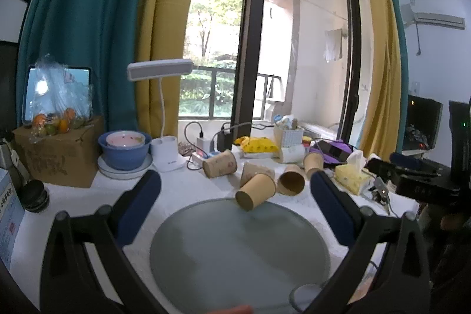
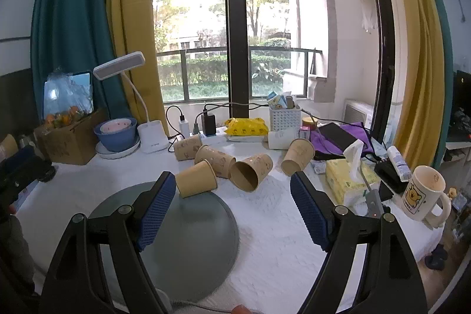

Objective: Flip cup upright

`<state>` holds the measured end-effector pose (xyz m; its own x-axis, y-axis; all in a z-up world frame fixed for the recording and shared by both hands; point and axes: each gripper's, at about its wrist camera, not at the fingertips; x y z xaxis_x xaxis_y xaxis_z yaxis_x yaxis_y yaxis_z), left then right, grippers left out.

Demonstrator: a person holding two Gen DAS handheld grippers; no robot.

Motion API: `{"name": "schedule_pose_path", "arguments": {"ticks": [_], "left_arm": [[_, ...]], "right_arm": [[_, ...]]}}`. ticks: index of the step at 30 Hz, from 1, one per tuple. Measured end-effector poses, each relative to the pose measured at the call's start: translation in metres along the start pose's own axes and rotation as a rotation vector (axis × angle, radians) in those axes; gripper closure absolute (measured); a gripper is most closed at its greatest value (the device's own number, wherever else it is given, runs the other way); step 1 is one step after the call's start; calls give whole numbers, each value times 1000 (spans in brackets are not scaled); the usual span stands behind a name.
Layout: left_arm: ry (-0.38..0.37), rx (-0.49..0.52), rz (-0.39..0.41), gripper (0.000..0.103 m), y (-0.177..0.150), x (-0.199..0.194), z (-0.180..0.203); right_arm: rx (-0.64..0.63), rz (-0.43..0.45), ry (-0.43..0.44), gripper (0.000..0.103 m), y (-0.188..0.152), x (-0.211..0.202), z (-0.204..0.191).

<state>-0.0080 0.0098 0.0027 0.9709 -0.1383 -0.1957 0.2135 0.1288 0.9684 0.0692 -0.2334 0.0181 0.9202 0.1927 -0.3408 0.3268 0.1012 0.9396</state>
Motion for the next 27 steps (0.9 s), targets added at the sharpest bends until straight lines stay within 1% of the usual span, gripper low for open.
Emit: {"name": "schedule_pose_path", "arguments": {"ticks": [27], "left_arm": [[2, -4, 6, 1, -2, 1, 3]], "right_arm": [[9, 0, -6, 20, 0, -1, 5]]}}
Point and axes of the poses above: each gripper's, at about its wrist camera, not at the fingertips, and x roughly the way its jaws point, z to its right, y to its top, and after that the axes turned 9 degrees about -y, right-handed
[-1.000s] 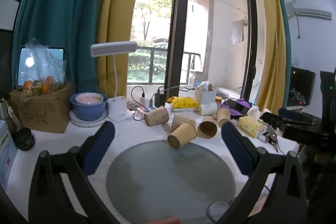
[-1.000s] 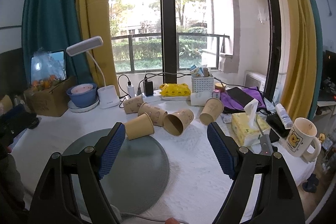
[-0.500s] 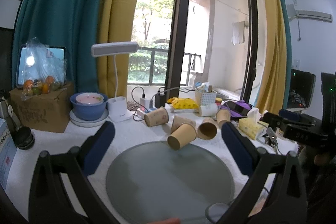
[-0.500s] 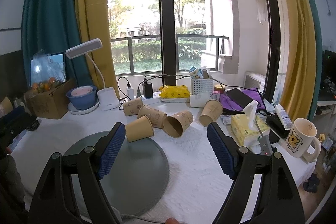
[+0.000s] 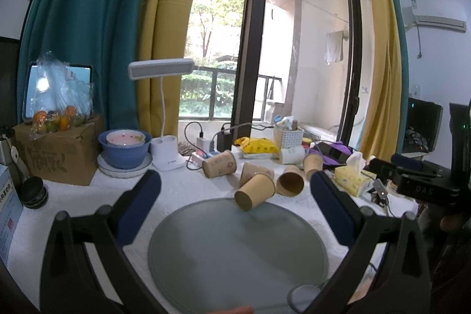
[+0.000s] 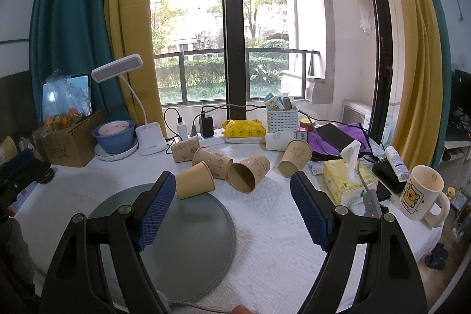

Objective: Flip cup upright

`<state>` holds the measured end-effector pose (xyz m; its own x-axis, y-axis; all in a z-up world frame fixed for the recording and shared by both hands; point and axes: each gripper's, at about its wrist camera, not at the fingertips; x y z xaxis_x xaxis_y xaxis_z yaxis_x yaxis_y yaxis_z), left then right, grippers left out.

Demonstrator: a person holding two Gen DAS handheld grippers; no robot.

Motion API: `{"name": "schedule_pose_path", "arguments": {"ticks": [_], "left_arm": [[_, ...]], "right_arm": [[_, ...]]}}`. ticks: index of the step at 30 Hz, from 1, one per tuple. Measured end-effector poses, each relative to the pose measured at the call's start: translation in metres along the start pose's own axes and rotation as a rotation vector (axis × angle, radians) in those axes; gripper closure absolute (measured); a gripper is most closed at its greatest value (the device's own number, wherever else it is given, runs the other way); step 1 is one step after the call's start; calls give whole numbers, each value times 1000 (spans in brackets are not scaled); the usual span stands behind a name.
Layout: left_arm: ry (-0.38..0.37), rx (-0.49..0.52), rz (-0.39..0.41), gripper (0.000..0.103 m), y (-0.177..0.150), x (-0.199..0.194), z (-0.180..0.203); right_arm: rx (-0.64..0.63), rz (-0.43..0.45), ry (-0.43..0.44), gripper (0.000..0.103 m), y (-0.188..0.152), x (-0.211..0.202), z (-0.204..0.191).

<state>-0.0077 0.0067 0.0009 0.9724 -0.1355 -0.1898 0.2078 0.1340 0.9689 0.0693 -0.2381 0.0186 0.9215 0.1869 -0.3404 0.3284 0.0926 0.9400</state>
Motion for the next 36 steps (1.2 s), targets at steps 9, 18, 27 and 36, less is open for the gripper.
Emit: {"name": "schedule_pose_path", "arguments": {"ticks": [9, 18, 27, 36], "left_arm": [[0, 5, -10, 1, 0, 2, 0], [-38, 106, -112, 1, 0, 47, 11], [-169, 314, -372, 1, 16, 166, 41], [-300, 494, -571, 1, 29, 285, 75]], "right_arm": [[0, -6, 0, 20, 1, 3, 2], [17, -34, -2, 20, -3, 37, 13], [109, -174, -3, 20, -16, 108, 51], [230, -251, -38, 20, -19, 179, 91]]}}
Point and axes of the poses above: each gripper's, at about its wrist camera, not at the fingertips, and x roughly the way its jaws point, z to its right, y to its top, and after that the axes turned 9 degrees about -y, right-handed
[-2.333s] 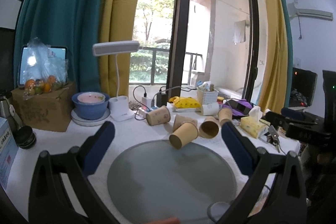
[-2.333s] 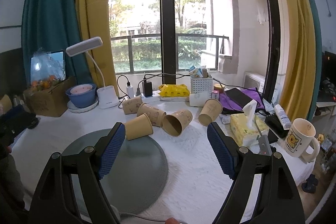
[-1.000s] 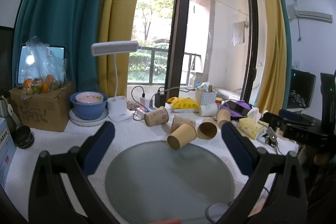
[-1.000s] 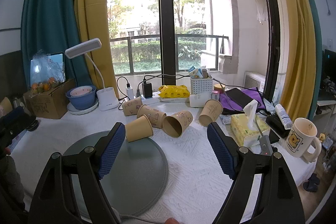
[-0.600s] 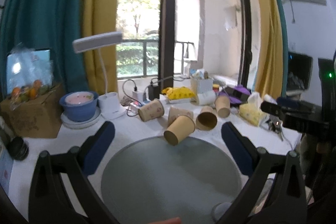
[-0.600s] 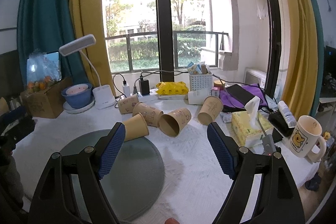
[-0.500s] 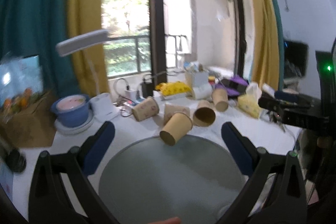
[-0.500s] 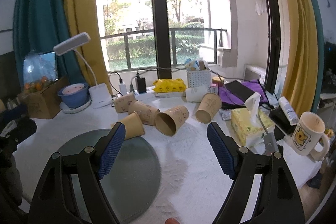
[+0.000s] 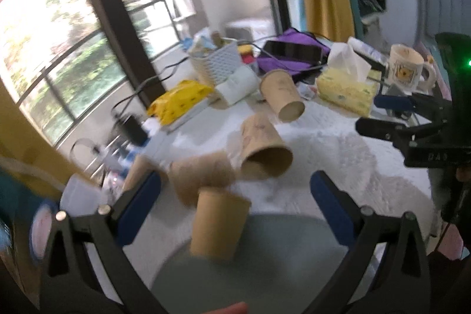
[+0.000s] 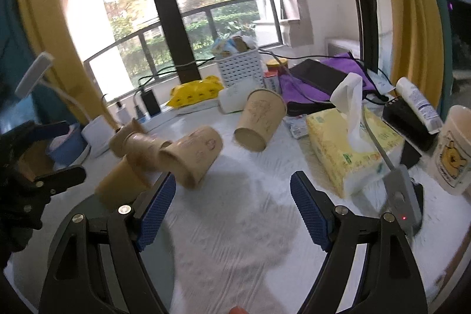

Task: Flip cup upright
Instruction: 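Move the left gripper toward the white green-printed paper cup by the basket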

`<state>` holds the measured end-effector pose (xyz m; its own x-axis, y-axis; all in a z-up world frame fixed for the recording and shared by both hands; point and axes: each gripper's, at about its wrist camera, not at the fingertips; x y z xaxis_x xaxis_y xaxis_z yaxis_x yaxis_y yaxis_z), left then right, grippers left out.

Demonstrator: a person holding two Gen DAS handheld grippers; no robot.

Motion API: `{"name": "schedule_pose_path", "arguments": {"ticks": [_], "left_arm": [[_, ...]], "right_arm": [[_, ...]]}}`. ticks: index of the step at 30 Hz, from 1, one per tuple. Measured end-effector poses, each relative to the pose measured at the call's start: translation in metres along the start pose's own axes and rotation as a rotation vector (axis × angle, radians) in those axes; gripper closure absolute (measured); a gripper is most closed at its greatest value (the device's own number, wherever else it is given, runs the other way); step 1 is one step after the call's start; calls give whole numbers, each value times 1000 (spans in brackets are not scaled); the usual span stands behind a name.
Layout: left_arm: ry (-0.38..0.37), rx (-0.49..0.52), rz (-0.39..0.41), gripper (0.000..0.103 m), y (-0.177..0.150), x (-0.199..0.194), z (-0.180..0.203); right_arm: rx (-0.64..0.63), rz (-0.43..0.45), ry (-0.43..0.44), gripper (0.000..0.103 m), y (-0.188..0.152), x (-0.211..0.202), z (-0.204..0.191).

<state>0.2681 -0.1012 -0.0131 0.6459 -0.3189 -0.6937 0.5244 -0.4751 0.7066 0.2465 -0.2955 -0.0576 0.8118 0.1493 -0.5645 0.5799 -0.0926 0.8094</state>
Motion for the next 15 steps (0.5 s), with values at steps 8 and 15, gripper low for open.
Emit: {"name": "schedule_pose_path", "arguments": {"ticks": [8, 15], "left_arm": [[-77, 138, -121, 1, 67, 88, -24], [-110, 234, -188, 1, 106, 165, -48]], "right_arm": [[56, -25, -8, 20, 29, 50, 14], [41, -25, -71, 20, 47, 84, 14]]}}
Point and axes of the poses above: each gripper's, at about its wrist camera, not at the fingertips, and x roughly the way its jaws point, z to its right, y to its top, and after that the axes turned 9 degrees about -y, right-handed
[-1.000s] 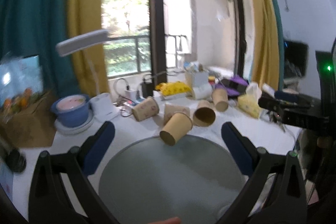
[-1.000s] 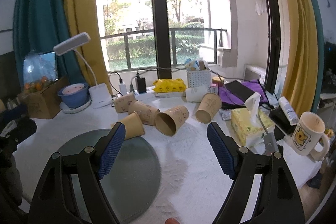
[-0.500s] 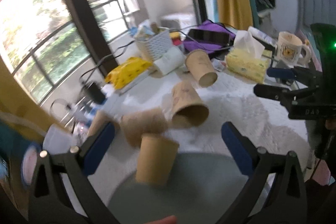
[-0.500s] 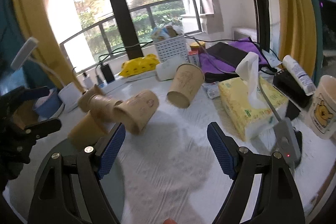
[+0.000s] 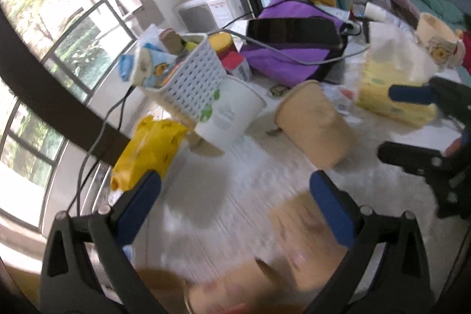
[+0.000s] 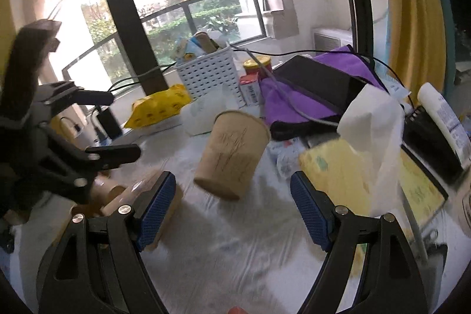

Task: Flip cup upright
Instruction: 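Move the left gripper toward the white green-printed paper cup by the basket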

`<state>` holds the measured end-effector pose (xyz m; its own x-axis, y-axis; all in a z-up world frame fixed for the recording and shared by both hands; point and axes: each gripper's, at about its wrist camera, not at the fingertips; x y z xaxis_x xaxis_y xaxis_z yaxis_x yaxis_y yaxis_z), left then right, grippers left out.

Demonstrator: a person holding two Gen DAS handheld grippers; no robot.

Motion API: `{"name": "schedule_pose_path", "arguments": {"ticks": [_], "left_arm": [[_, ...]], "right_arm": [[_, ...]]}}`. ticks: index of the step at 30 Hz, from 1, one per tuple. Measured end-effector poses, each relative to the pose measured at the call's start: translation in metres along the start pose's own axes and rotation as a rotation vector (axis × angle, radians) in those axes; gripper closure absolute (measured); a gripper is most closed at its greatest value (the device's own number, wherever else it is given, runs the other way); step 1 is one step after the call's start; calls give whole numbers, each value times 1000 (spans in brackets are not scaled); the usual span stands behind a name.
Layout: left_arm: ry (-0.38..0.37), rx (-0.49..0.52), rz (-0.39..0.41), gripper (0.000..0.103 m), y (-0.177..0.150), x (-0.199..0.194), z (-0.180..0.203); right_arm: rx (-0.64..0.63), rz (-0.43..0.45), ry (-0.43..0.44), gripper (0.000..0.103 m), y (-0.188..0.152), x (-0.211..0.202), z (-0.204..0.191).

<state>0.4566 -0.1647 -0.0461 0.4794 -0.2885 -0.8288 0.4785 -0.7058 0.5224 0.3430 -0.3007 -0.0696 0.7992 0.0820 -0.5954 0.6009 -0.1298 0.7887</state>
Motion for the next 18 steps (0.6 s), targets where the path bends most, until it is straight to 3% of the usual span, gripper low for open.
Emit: {"name": "schedule_pose_path", "arguments": {"ticks": [7, 13, 18], "left_arm": [[-48, 36, -27, 1, 26, 52, -28], [-42, 46, -26, 2, 40, 79, -44], [-96, 106, -85, 8, 45, 103, -43]], "right_arm": [[9, -2, -43, 20, 25, 31, -2], [7, 5, -86, 20, 37, 46, -3], [18, -17, -80, 20, 36, 55, -1]]}}
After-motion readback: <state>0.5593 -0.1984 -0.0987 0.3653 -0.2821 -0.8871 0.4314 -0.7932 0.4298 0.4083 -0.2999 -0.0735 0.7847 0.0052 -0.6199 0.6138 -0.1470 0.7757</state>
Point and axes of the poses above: each gripper's, at about its wrist camera, not at the fingertips, and x roughly the way its jaws point, z to its right, y to its top, and after that the axes turned 9 degrees about -y, right-handed
